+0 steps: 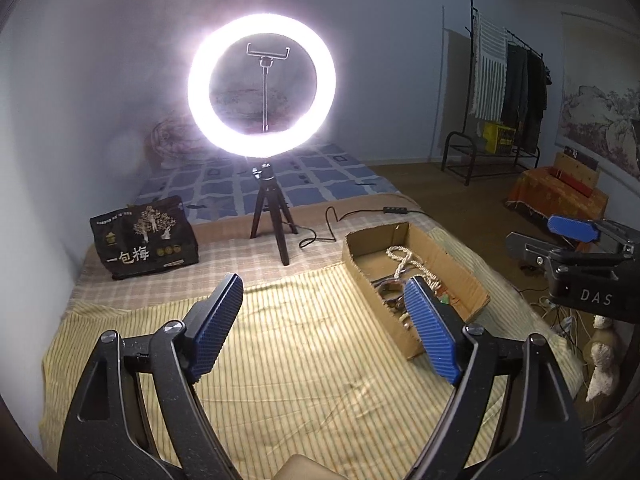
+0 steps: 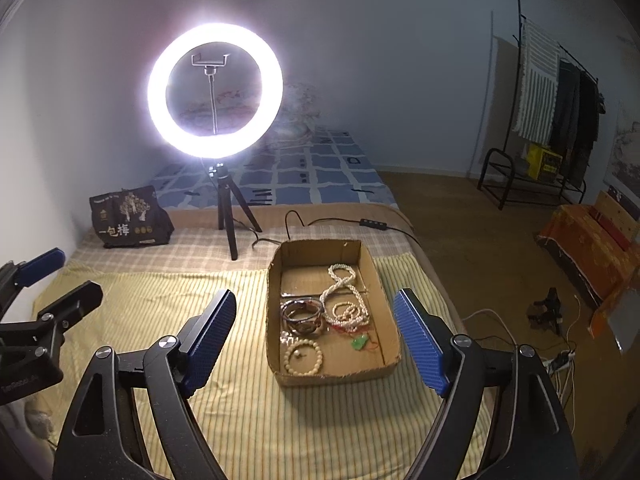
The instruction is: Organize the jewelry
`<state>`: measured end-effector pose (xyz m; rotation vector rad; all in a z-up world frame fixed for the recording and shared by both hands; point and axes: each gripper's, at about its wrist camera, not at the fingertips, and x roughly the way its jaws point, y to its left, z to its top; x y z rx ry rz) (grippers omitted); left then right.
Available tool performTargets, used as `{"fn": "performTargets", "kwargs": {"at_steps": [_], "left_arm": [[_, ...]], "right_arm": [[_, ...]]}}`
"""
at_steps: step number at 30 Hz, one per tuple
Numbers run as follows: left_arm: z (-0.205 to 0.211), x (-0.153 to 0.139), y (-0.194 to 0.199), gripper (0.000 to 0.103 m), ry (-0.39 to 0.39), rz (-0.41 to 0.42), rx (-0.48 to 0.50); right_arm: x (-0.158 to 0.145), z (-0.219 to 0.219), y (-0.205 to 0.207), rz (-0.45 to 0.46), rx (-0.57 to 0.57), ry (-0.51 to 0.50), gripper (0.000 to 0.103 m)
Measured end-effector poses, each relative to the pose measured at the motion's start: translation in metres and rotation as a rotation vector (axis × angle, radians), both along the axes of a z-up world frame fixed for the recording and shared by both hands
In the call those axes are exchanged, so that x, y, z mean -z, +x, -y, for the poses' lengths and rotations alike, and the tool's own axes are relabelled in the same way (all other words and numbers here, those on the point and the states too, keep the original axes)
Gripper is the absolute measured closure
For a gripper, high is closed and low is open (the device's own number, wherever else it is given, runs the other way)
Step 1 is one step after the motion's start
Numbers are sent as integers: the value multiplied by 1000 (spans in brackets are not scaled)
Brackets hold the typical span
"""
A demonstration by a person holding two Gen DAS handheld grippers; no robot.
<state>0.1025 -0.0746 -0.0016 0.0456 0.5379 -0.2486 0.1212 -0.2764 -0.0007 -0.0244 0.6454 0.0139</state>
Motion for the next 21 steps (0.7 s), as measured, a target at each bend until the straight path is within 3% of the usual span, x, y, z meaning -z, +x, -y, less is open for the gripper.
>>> {"fn": "performTargets", "kwargs": {"at_steps": [6, 8, 17, 21], "left_arm": [[-6, 4, -6, 16, 2, -6, -7], [-8, 5, -7, 9, 9, -1, -15], [-7, 6, -16, 6, 35, 30, -7], [-6, 5, -19, 0, 43, 50, -7]], "right_arm": [[9, -8, -11, 5, 5, -15, 22], [10, -11, -16, 23, 11, -24, 22], [11, -15, -25, 69, 15, -35, 22], [11, -13, -25, 77, 22, -31, 22]]}}
